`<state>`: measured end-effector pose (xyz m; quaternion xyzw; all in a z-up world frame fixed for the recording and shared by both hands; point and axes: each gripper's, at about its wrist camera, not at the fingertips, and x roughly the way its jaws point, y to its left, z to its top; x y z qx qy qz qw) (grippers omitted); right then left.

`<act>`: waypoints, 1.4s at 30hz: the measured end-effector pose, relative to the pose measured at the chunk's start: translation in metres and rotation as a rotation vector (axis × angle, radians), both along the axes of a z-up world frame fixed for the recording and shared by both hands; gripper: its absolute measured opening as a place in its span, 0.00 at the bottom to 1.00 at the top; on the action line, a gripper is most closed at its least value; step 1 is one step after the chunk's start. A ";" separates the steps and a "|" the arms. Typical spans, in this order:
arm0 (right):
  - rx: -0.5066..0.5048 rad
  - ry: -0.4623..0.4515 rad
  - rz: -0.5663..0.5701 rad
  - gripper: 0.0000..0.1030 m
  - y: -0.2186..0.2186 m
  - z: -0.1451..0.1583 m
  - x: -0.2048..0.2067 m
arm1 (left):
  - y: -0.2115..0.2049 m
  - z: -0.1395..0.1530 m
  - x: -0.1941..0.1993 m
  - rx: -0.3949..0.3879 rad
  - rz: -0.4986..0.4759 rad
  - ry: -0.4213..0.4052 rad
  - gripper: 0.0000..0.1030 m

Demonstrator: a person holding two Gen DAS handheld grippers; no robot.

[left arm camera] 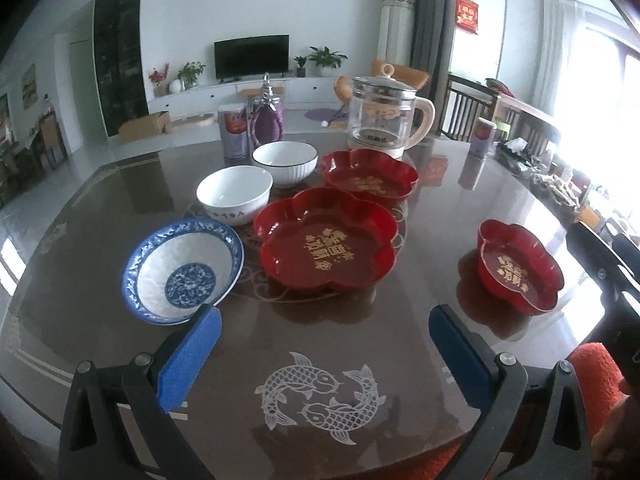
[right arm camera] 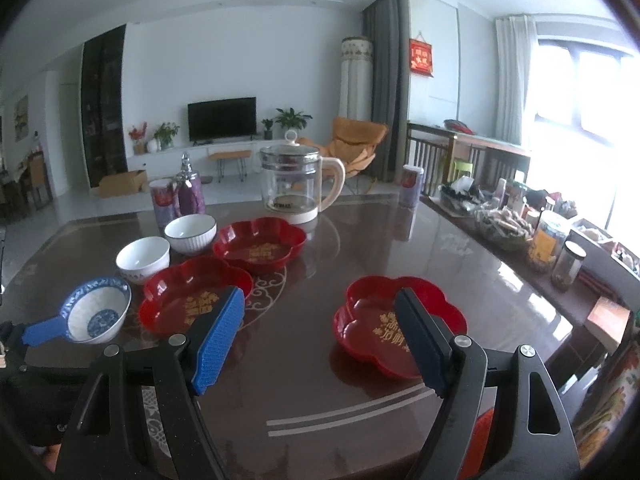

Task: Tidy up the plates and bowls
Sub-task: 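Move the right gripper back toward the remaining red plates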

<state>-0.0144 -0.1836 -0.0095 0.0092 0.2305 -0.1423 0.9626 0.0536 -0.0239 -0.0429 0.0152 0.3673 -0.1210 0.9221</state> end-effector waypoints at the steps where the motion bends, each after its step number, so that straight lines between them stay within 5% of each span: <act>1: 0.001 0.000 0.000 0.78 0.000 0.000 0.000 | 0.000 0.000 0.000 0.000 -0.002 0.004 1.00; 27: 0.025 0.057 0.060 0.78 0.011 -0.012 0.003 | 0.007 -0.010 0.001 0.010 -0.001 0.034 1.00; 30: 0.049 0.051 0.054 0.78 0.004 -0.011 0.003 | 0.022 -0.001 0.017 -0.022 -0.034 0.056 1.00; 37: 0.147 0.083 0.082 0.78 -0.014 -0.016 0.015 | 0.104 0.041 0.099 -0.258 -0.055 0.163 1.00; 42: 0.258 0.256 0.214 0.78 -0.023 -0.026 0.072 | 0.083 0.052 0.162 -0.157 -0.185 0.200 1.00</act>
